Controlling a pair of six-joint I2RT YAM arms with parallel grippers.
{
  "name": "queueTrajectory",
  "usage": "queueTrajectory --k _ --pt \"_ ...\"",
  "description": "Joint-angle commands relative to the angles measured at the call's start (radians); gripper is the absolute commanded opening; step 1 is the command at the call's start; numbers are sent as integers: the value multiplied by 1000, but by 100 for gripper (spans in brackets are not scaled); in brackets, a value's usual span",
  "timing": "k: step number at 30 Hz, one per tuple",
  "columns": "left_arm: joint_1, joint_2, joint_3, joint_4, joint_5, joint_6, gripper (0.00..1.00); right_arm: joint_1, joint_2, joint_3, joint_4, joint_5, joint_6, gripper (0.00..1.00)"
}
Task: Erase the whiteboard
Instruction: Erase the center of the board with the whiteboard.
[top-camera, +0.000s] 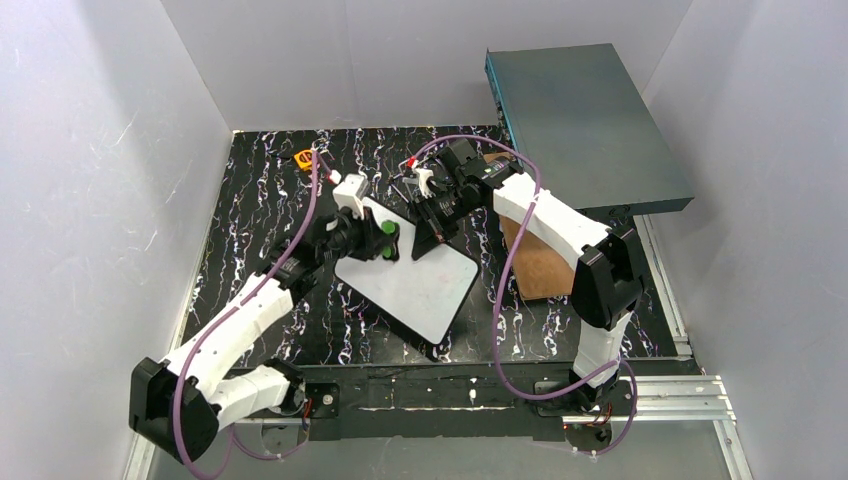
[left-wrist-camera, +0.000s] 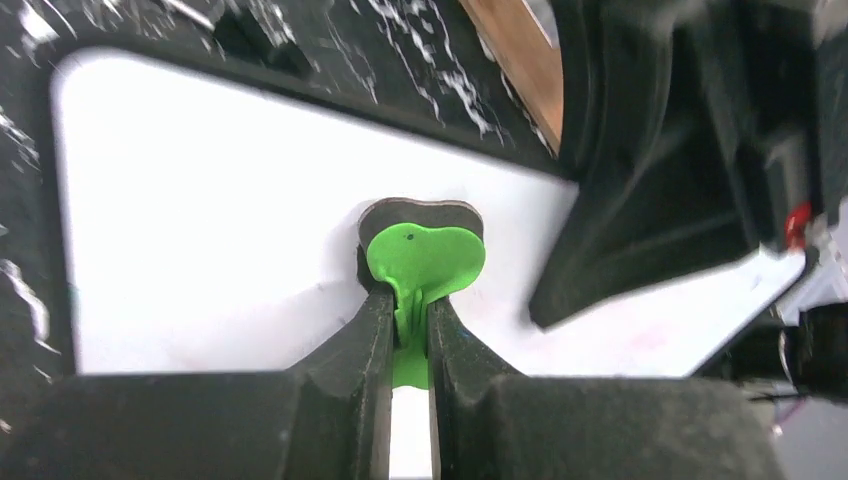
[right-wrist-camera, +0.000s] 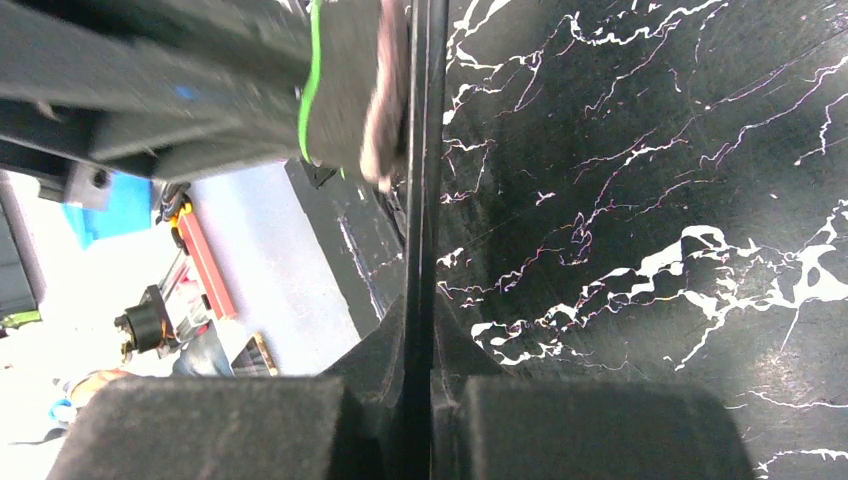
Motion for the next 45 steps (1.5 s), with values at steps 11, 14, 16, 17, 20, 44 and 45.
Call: queueTrajectory --k 11,14,16,17,20,44,45 --pt "207 96 130 -214 9 69 0 30 -94 8 91 -172 -31 1" --pt "232 197 261 -250 53 98 0 30 -103 9 85 -160 -42 1" --pt "231 234 294 -245 112 88 0 29 -107 11 81 -154 -50 1" --pt "222 241 291 -242 129 84 0 29 -108 13 77 -150 -53 1" --pt "161 212 226 -227 134 79 0 24 -109 15 75 -147 -58 1" --pt "-402 68 23 14 -231 -148 0 -18 -119 16 64 -93 -73 1" --pt "-403 72 42 9 -233 -139 0 -22 -127 8 68 -92 -71 1"
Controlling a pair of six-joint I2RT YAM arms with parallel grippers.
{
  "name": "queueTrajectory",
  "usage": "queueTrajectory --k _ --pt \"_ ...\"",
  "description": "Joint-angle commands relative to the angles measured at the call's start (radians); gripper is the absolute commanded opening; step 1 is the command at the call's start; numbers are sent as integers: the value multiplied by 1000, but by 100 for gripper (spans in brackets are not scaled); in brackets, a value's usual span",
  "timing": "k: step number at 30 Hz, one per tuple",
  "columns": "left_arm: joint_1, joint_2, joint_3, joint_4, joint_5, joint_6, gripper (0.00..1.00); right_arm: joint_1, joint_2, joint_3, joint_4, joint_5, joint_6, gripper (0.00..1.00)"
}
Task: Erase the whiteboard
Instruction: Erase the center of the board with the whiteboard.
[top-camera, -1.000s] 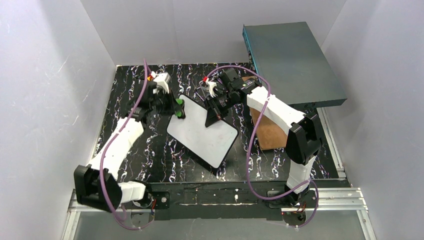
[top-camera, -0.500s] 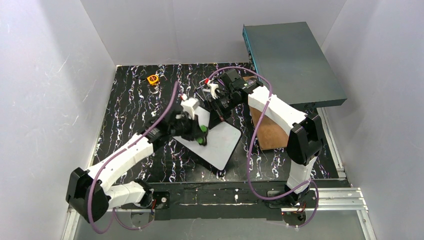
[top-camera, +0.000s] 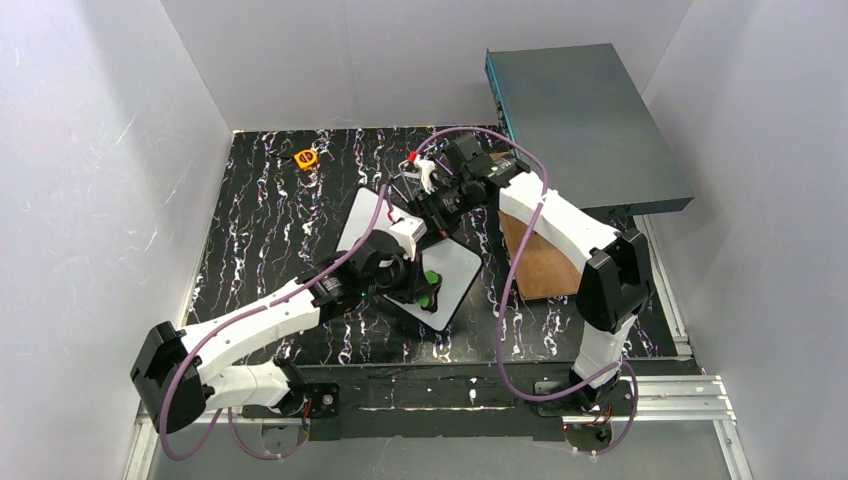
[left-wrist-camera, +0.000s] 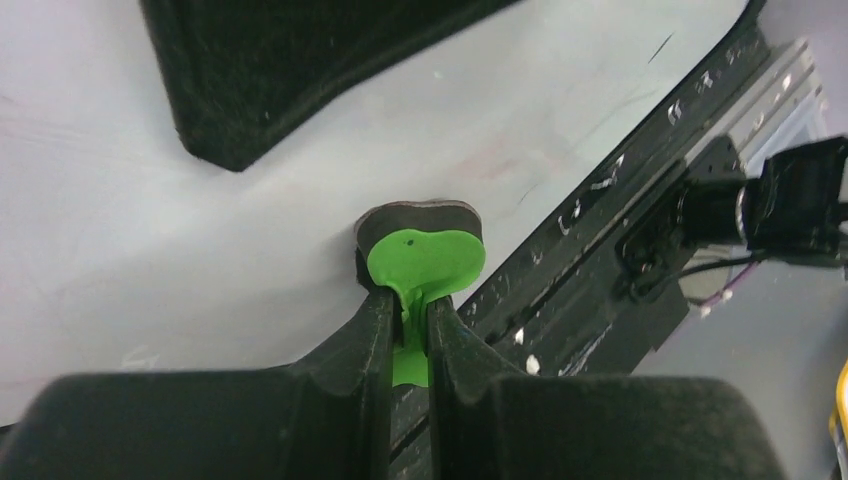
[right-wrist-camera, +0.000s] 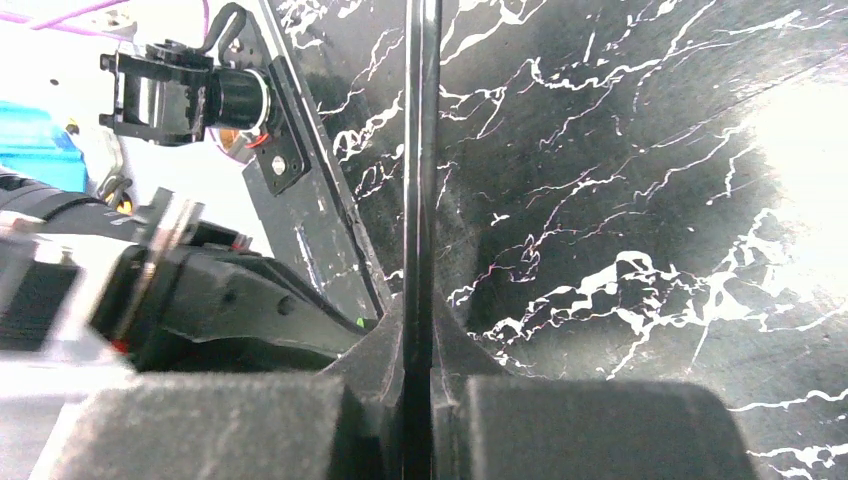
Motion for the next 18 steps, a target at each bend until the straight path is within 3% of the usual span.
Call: queueTrajectory --k 1,5,9,12,18 --pt "2 15 112 66 -109 27 0 -19 -103 2 48 -121 39 1" --pt "2 28 166 -11 -99 117 0 -25 -113 -7 50 -123 35 1" --pt "2 113 260 -83 68 230 0 -30 -105 3 46 -128 34 1" --pt "-3 156 267 -73 176 251 0 -33 -110 -2 45 -121 29 1" --pt "-26 202 236 -44 230 263 0 -49 -114 -4 46 -118 28 1"
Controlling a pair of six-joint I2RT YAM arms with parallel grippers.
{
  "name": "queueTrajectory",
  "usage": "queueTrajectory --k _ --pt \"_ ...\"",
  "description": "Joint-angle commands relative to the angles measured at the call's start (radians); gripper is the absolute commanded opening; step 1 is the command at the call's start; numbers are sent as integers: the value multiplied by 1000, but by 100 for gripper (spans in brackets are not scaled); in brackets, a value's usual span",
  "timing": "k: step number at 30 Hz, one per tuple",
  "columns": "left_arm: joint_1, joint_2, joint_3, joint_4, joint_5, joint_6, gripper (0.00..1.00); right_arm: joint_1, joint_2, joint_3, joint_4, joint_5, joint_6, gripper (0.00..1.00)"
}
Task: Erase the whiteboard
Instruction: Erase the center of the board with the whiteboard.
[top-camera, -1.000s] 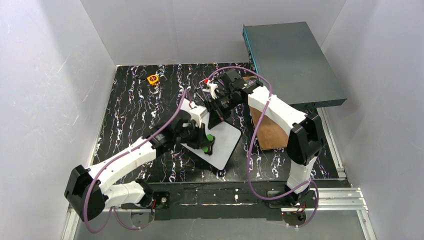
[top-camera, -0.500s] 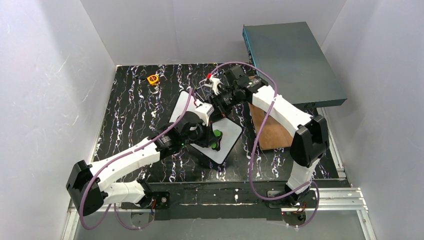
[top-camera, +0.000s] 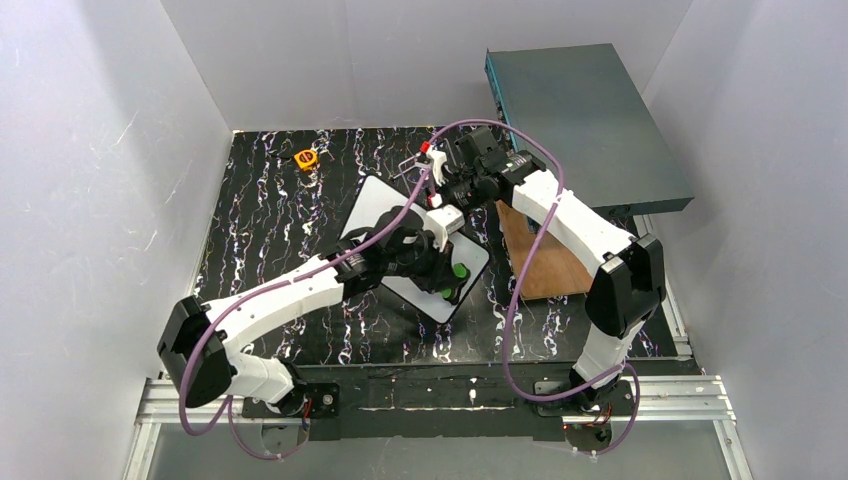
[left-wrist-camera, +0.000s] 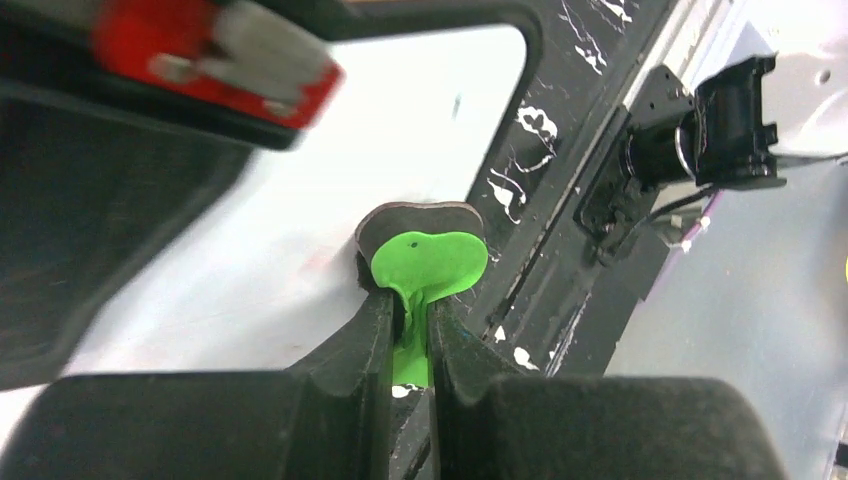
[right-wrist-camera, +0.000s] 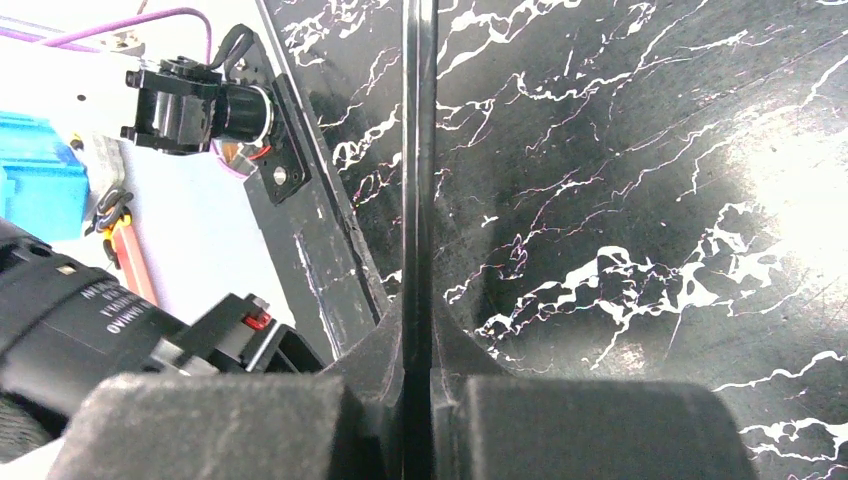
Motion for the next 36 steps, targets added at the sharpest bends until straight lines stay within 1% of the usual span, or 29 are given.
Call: queueTrajectory --k 1,3,6,7,9,10,12,15,18,24,26,28,29,31,33,36 --pt "-11 23 -20 -13 42 47 0 -1 -58 13 27 -103 28 1" --pt "-3 2 -41 -35 -46 51 0 -2 -61 11 27 -100 25 1" --pt "57 -91 -122 -25 -171 -4 0 -4 -68 7 28 -95 23 1" --pt "94 -142 -184 -7 -211 -35 0 -5 -69 6 27 -97 23 1" --pt "194 -235 -273 21 -246 -81 0 -7 -69 7 28 -101 23 1" --pt "240 -277 -309 25 -294 -98 0 -7 -68 8 27 -105 24 1" --pt "324 -337 -365 41 -335 -112 0 -7 -66 11 29 -113 28 1" --pt "429 -372 -400 85 -336 -114 0 -7 -66 10 31 -119 33 1" --pt "481 -336 -363 110 -288 -101 0 -7 -74 2 35 -119 35 1" --pt "501 -263 -245 85 -263 -64 0 -8 -96 -13 36 -94 23 1" --pt "502 -245 -217 85 -177 -56 0 -11 -98 -14 35 -90 19 1" --pt "495 -221 -173 104 -19 -56 0 -14 -95 -10 33 -89 20 1" --pt "472 -209 -147 105 21 -53 0 -16 -93 -7 33 -90 19 1" --pt "394 -185 -95 60 30 -21 0 -16 -87 -3 32 -91 20 1" --pt "347 -165 -66 41 48 -20 0 -16 -85 -1 29 -89 20 1" --pt "336 -161 -61 19 17 -15 0 -17 -86 -1 28 -85 18 1"
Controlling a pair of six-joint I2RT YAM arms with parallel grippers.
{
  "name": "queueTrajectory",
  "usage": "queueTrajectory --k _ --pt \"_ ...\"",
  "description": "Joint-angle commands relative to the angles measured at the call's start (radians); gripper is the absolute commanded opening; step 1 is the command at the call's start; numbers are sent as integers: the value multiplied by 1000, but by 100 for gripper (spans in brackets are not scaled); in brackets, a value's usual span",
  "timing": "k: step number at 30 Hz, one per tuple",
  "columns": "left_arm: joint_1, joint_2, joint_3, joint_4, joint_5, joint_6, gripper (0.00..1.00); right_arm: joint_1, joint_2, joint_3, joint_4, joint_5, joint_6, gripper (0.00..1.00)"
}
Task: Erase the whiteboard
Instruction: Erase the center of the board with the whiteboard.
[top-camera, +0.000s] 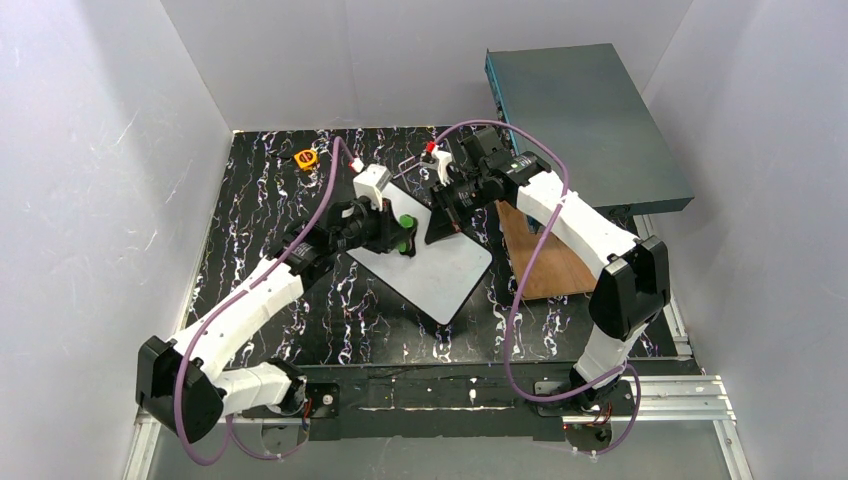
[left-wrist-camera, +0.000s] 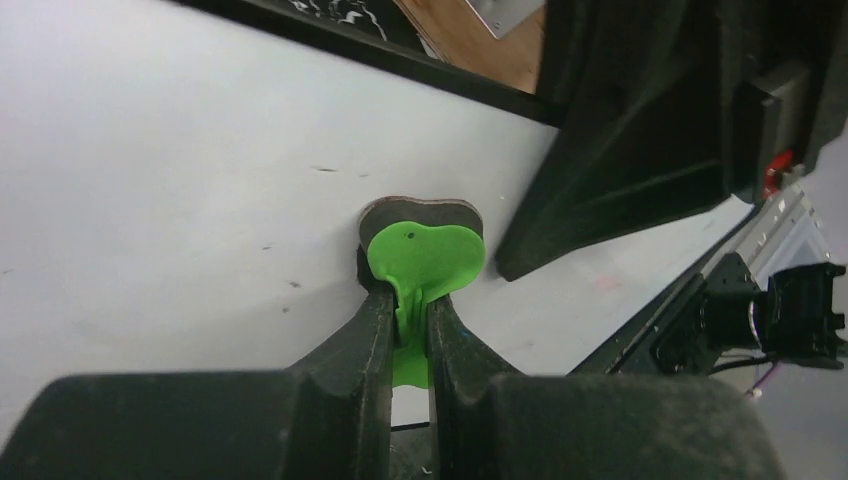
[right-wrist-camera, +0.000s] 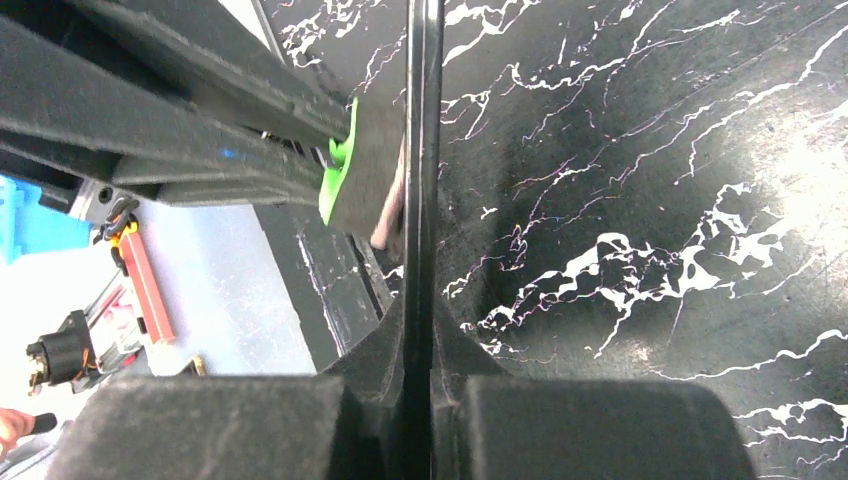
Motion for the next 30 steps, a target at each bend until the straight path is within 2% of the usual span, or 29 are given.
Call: queueTrajectory --k 1,6,11,14,20,25,30 --pt "-24 2 33 -59 25 44 0 5 -66 28 24 -95 2 1" --pt "-44 -17 17 -154 -9 95 0 -1 -68 27 24 -89 1 1" --pt "-163 -99 -115 -159 -82 71 0 -9 -56 36 24 -99 7 1" --pt "-254 -79 -129 -116 -117 56 0 -9 -39 49 23 -111 14 1" --pt "-355 86 24 -73 -105 97 0 -9 -50 35 28 -98 13 1" --pt "-378 204 163 -91 -77 142 0 -10 -71 17 30 -89 7 1" --pt "-385 244 248 -131 -48 175 0 -22 -83 16 29 -93 1 1"
